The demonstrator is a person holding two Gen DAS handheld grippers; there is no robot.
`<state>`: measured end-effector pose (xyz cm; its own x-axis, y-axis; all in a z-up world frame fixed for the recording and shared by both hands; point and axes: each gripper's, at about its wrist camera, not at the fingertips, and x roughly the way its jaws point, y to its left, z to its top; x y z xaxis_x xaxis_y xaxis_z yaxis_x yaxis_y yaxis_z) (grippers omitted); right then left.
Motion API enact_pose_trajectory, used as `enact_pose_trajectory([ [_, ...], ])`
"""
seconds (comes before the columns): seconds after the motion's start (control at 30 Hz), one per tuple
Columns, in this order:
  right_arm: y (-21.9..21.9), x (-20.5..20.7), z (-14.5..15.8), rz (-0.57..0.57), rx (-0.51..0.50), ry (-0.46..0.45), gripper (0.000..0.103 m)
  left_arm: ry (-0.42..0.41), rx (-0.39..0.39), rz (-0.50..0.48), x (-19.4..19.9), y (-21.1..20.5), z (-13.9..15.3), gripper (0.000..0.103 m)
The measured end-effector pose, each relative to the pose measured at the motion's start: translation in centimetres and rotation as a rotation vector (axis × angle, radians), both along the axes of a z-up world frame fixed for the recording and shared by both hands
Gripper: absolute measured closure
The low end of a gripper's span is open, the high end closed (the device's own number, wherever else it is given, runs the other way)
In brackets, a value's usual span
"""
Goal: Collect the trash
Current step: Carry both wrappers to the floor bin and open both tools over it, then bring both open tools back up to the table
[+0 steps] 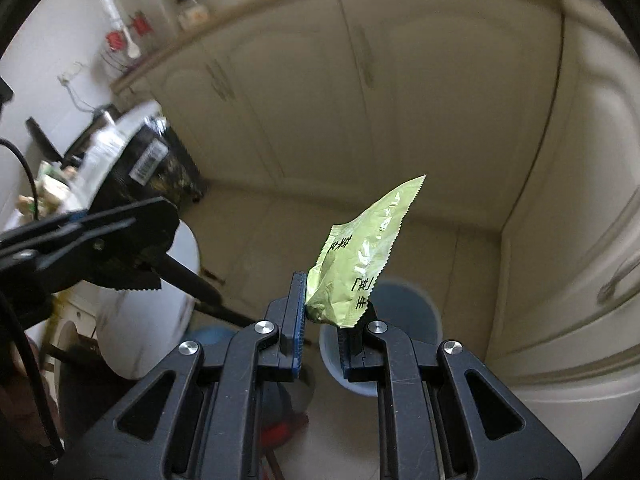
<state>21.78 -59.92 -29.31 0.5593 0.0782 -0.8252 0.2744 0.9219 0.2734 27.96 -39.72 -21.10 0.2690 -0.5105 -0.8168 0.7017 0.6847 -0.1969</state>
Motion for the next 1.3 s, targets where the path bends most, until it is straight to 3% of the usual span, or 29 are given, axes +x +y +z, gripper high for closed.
enact_pose_trajectory([
  [0.17,-2.6,0.8,-6.1,-0.013,0.095,0.097,0.090,0.079,0.092,-0.021,3.6,-4.1,-5.5,0.092],
  [0.33,-5.0,1.5,-8.5,-0.061,0.140,0.140,0.085,0.114,0.145,-0.026,6.6,-6.3,-8.2,0.085],
  [0.4,-4.9,1.5,-8.8,-0.086,0.152,0.140,0.073,0.111,0.152,-0.029,7.5,-6.7,-8.4,0.067],
  [0.47,-5.6,0.7,-9.2,-0.112,0.167,0.126,0.042,0.095,0.153,-0.015,8.7,-6.9,-8.5,0.048],
  [0.5,-5.8,0.5,-9.3,-0.123,0.171,0.123,0.038,0.090,0.148,-0.010,8.7,-6.9,-8.2,0.042],
  [0.67,-6.7,-0.4,-9.5,-0.187,0.184,0.121,0.007,0.080,0.147,0.017,10.8,-6.6,-7.9,0.037],
  [0.73,-6.9,-0.9,-9.4,-0.215,0.192,0.116,0.000,0.068,0.145,0.024,11.6,-6.6,-7.6,0.035],
  [1.03,-7.1,-2.6,-6.7,-0.354,0.212,0.106,0.000,-0.080,0.093,0.020,11.5,-5.2,-3.2,0.026],
  [1.3,-4.5,-3.4,2.1,-0.366,0.163,-0.061,0.000,-0.303,-0.030,0.077,9.4,0.5,5.3,0.005],
])
